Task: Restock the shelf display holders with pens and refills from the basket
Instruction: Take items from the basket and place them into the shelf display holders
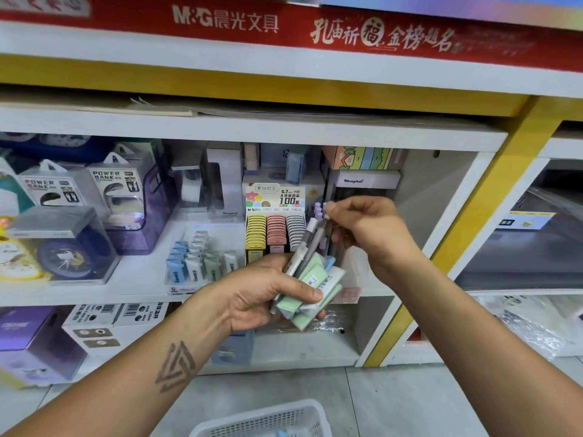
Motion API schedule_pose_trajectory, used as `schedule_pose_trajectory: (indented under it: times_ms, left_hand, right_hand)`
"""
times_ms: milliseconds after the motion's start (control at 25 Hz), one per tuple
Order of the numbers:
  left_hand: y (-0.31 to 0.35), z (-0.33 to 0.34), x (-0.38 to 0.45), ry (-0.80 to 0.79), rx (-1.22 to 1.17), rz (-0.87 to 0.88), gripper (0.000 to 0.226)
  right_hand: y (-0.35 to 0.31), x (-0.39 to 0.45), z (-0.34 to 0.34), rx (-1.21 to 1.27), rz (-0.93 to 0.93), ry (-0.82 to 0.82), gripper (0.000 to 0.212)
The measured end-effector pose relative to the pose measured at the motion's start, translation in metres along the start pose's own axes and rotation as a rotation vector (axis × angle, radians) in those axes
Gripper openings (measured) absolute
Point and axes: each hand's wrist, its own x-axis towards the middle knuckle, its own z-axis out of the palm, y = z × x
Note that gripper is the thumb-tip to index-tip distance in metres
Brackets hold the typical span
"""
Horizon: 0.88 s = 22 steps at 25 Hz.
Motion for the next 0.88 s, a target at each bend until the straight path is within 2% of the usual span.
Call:
schedule_pose_trajectory:
  times_ms: [120, 240, 360, 520, 760, 880]
  left_hand:
    - [0.000, -0.002, -0.003, 0.015, -0.014, -0.023, 0.035]
    - [0.002, -0.006, -0.007, 0.056, -0.039, -0.051, 0.036]
    - [0.005, -0.010, -0.011, 0.126, -0.041, -0.066, 0.045]
    - [0.009, -0.012, -0.014, 0.156, -0.044, -0.039, 0.049]
    - [0.009, -0.012, -0.015, 0.151, -0.048, -0.045, 0.047]
    - [0.009, -0.011, -0.015, 0.142, -0.051, -0.046, 0.042]
  right_hand:
    - [-0.007, 0.007, -0.013, 0.192, -0.070, 0.152, 0.015]
    - [-0.011, 0.009, -0.029, 0.092, -0.233, 0.257, 0.012]
    - [-0.006, 0.005, -0.037, -0.210, -0.352, 0.178, 0.005]
    - [0.011, -0.001, -0.034, -0.682, -0.482, 0.093, 0.009]
    - [0.021, -0.003, -0.031, -0.766, -0.506, -0.020, 0.003]
    - [0.025, -0.003, -0.033, -0.817, -0.489, -0.089, 0.006]
